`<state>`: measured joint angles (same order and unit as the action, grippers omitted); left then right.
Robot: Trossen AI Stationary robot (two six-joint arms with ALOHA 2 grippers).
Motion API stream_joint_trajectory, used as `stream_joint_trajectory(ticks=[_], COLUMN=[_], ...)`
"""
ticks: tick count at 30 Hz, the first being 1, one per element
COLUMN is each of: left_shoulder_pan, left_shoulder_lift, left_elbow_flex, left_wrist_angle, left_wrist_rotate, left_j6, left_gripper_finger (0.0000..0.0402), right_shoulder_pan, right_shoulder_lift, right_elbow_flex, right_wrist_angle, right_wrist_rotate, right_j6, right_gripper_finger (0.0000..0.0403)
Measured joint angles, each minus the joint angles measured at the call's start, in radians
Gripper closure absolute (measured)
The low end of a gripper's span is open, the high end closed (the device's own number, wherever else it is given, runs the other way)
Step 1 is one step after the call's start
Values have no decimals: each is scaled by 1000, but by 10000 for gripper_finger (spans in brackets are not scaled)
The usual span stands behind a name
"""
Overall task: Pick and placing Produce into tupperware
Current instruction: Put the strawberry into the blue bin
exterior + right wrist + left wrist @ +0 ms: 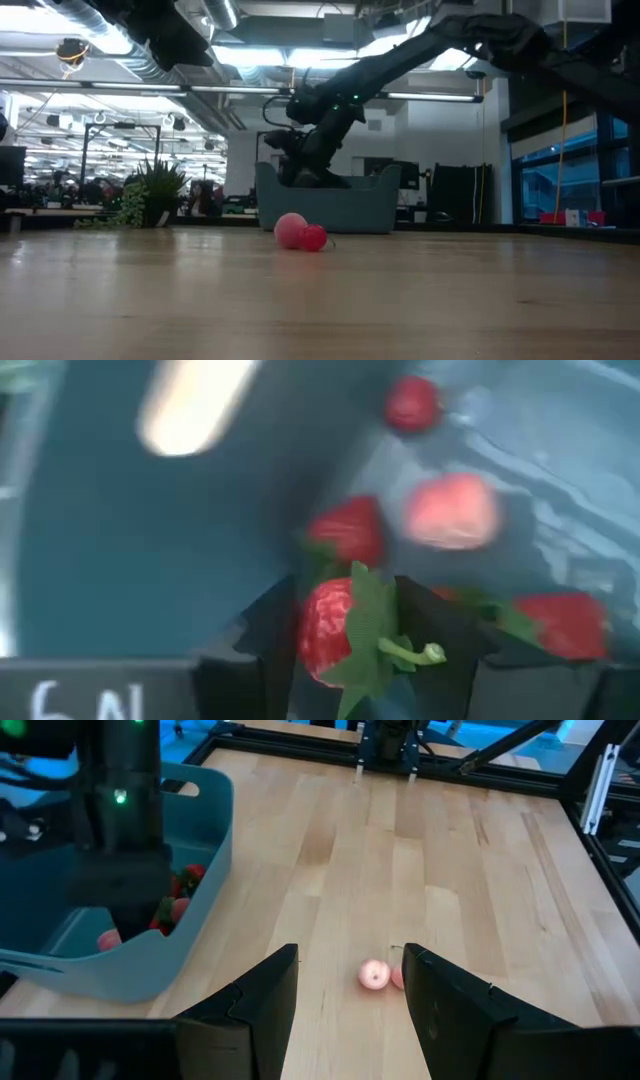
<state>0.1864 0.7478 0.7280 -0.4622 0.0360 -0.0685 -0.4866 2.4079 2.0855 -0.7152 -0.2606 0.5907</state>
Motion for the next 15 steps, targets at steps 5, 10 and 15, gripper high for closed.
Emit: stream_joint_trajectory(ticks=[5, 10, 15], left_shoulder_pan=[0, 0, 0], left_shoulder_lift=[0, 0, 0], left_elbow_flex=[0, 0, 0], left_wrist_angle=[0, 0, 0], left_wrist_rotate=[0, 0, 0], left_j6=[0, 0, 0], left_gripper_finger=[227, 227, 227], right_shoulder_pan=[2, 20, 20], right_shoulder_lift=[57, 66, 66], right_elbow_flex=[93, 105, 105], right_wrist_angle=[-45, -38, -37], right_wrist_rotate=[-28, -58, -57], right_j6=[2, -52, -35], right_gripper_finger=[249, 238, 217])
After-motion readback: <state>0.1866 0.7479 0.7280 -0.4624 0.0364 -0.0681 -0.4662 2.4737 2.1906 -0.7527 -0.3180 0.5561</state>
